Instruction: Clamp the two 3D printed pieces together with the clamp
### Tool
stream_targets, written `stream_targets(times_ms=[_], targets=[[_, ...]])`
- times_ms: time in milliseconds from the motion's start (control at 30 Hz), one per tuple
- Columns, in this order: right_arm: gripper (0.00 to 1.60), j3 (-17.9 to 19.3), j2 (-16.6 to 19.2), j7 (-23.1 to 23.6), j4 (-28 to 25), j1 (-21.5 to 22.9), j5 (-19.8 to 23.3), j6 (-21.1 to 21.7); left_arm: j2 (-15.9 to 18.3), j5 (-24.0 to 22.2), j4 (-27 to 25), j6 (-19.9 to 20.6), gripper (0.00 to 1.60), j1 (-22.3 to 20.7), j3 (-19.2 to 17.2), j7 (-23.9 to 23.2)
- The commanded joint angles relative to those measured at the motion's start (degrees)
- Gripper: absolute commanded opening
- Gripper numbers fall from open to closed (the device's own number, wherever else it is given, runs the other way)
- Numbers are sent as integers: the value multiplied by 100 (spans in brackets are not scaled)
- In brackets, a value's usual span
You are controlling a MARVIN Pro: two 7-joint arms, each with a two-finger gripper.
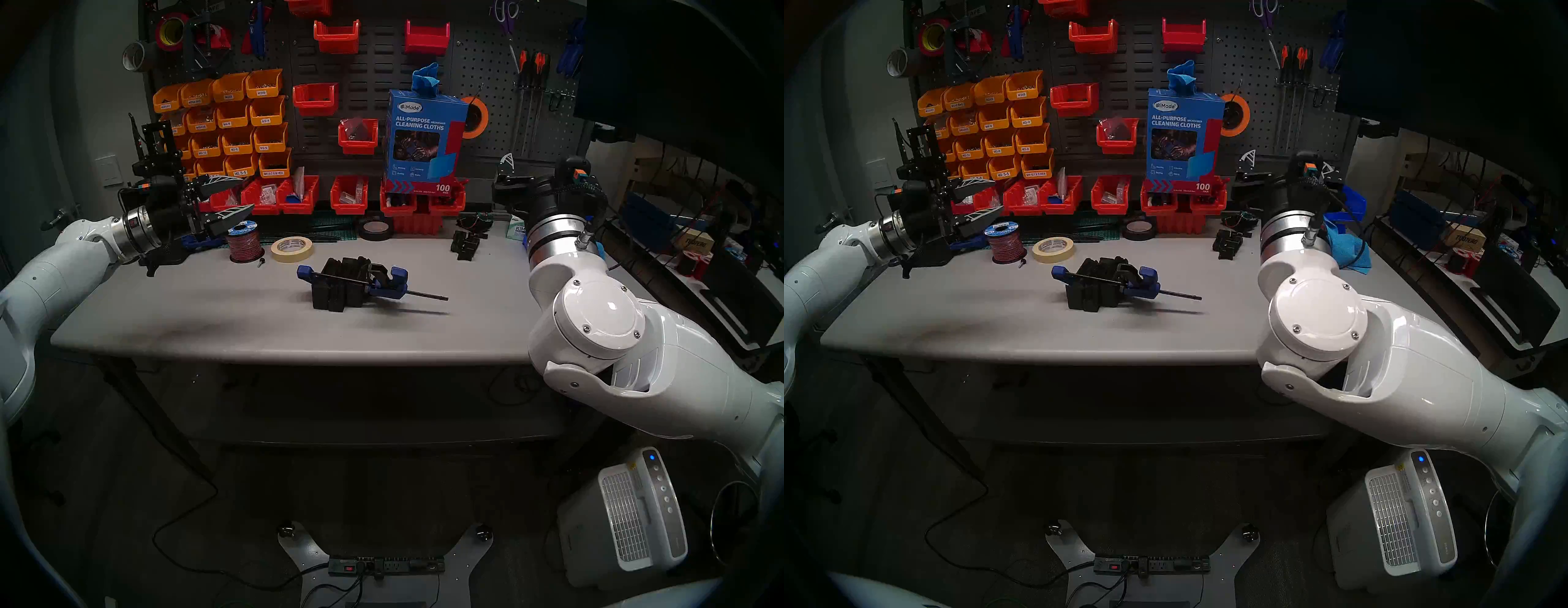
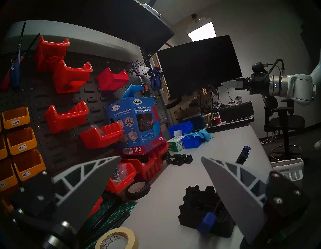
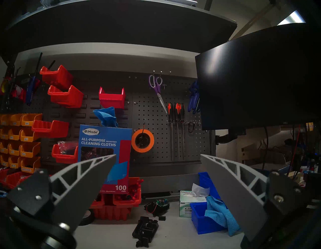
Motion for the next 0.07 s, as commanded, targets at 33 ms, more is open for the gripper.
stream_targets(times_ms=[33], targets=[[160, 51, 58, -16, -27, 38, -16, -1, 1, -88, 37, 18, 160, -79, -75, -640]])
